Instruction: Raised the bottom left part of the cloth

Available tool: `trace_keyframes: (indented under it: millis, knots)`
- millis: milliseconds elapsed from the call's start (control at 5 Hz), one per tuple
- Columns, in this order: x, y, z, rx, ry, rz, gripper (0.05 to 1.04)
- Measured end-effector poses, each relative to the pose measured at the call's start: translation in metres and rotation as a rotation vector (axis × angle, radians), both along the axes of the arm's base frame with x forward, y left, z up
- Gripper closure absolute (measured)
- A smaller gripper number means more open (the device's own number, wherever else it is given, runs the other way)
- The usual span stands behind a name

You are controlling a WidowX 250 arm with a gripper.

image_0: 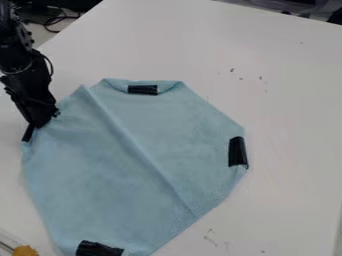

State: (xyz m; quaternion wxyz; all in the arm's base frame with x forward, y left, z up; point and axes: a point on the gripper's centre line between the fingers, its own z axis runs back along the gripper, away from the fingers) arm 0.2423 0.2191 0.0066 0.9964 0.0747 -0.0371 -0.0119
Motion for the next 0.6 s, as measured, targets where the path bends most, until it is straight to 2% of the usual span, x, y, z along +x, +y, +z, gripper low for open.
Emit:
trace_keyframes:
  millis: [200,400,600]
  knots:
    - [-0.022,0.009,-0.001,-0.015,-0.016,0.114,0.991]
    - [-0.047,0.021,-0.001,-0.022,-0.039,0.253,1.021]
    - [-0.058,0.024,-0.002,-0.022,-0.048,0.329,1.024]
